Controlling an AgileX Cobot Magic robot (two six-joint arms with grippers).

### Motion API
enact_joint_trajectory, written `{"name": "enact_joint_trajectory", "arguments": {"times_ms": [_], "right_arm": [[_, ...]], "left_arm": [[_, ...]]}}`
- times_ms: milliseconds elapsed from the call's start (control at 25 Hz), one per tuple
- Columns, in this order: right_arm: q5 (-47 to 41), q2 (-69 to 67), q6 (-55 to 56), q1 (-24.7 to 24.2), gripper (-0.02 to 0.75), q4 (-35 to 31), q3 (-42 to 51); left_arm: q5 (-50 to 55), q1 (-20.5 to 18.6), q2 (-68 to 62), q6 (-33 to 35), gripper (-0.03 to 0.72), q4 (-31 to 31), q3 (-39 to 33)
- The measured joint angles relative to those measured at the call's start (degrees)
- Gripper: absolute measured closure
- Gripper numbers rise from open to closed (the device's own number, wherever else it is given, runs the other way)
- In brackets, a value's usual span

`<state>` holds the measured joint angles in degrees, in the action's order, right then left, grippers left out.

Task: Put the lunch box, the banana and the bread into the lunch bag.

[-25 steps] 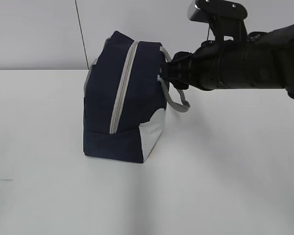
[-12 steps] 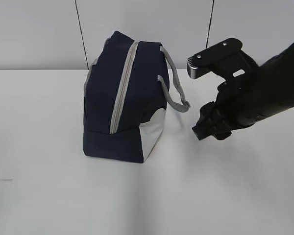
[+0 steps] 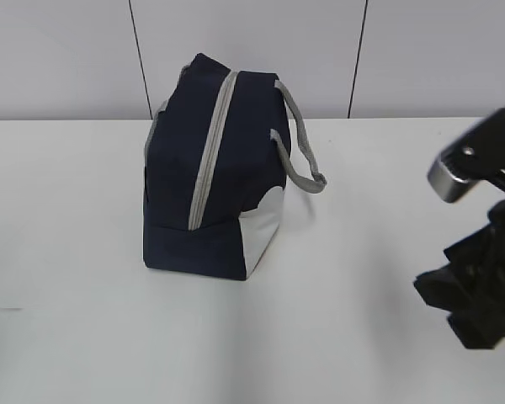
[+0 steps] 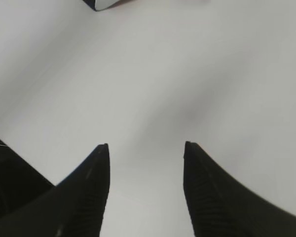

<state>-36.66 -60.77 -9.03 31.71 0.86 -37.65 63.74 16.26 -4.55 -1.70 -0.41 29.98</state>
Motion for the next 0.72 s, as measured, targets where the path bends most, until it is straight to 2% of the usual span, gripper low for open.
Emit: {"name": "enact_joint_trajectory", "arguments": {"times_ms": [160, 440, 720], "right_arm": [[-6.0, 10.3, 0.0, 0.0, 0.353, 0.0, 1.1], [-21.4, 28.9, 0.4, 0.0, 0.353, 0.0, 1.2], [-31.9, 44.4, 0.8, 0.1, 0.353, -0.2, 1.3]], "left_arm": [[0.0, 0.0, 0.0, 0.0, 0.300, 0.0, 0.0], [0.0, 0.0, 0.0, 0.0, 0.341, 0.0, 0.0], [0.0, 0.0, 0.0, 0.0, 0.346, 0.0, 0.0]]}}
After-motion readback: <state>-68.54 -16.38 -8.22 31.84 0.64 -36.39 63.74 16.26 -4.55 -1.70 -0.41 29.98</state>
